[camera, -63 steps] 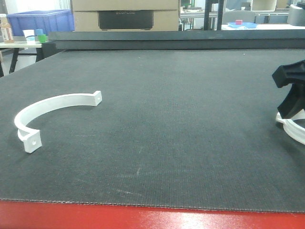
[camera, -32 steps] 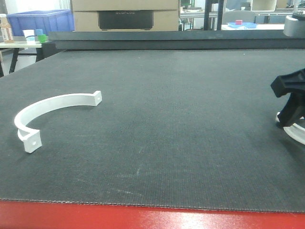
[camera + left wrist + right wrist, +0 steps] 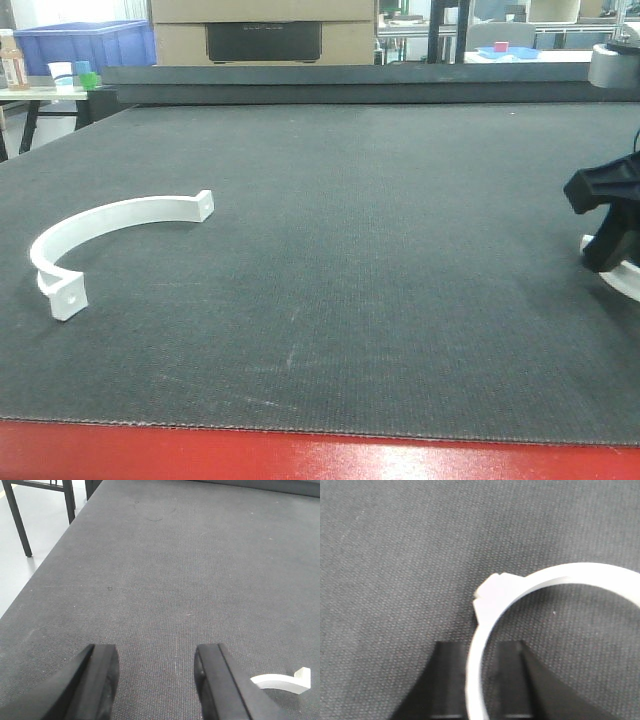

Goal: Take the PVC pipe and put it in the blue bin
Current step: 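Lift the held white pipe piece up with the right gripper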

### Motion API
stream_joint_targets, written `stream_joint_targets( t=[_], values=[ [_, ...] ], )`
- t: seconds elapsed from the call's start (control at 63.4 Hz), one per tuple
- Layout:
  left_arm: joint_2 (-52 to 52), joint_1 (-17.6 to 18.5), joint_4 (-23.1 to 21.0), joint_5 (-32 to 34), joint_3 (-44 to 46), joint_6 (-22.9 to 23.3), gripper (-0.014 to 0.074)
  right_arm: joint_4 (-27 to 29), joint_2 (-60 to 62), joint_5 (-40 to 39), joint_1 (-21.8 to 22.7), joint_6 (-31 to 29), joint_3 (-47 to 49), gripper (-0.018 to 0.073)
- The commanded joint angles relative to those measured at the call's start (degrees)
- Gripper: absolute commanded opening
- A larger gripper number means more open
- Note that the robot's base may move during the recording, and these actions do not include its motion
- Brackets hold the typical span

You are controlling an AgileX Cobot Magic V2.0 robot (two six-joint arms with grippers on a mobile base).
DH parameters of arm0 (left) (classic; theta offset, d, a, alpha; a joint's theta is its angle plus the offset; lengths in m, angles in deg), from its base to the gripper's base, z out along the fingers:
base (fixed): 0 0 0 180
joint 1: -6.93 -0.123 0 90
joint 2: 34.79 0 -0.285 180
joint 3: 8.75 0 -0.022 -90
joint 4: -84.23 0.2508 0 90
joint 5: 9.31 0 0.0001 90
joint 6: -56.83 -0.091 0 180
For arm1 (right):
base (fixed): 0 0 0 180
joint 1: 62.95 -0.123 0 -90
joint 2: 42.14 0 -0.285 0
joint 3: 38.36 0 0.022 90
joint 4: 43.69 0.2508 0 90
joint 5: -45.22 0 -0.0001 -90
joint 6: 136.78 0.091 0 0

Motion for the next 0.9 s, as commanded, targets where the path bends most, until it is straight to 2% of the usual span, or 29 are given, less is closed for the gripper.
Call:
stream_joint_targets(
  t=[0.0, 0.126, 0.505, 0.647, 0.884],
  values=[
    [-0.1, 0.0, -0.2, 1.2, 0.4, 0.0, 0.0276, -1.3, 0.0, -1.1, -0.2, -0.7, 0.3, -0.0013],
    [-0.1, 0.0, -0.2, 1.3, 0.4, 0.0, 0.0276, -1.7, 0.0, -1.1, -0.2, -0.7, 0.3, -0.0071],
    [-0.1, 0.0, -0.2, 1.3, 0.4, 0.0, 0.0276, -2.3, -0.2, -1.1, -0.2, -0.7, 0.3, -0.0072],
    [-0.1, 0.0, -0.2, 1.0, 0.4, 0.0, 0.0276, -2.3, 0.2, -0.8, -0.2, -0.7, 0.3, -0.0169],
    [-0.1, 0.0, -0.2, 0.7, 0.4, 0.0, 0.0276, -2.1, 4.3, -1.1, -0.2, -0.7, 0.7, -0.0169]
  ],
)
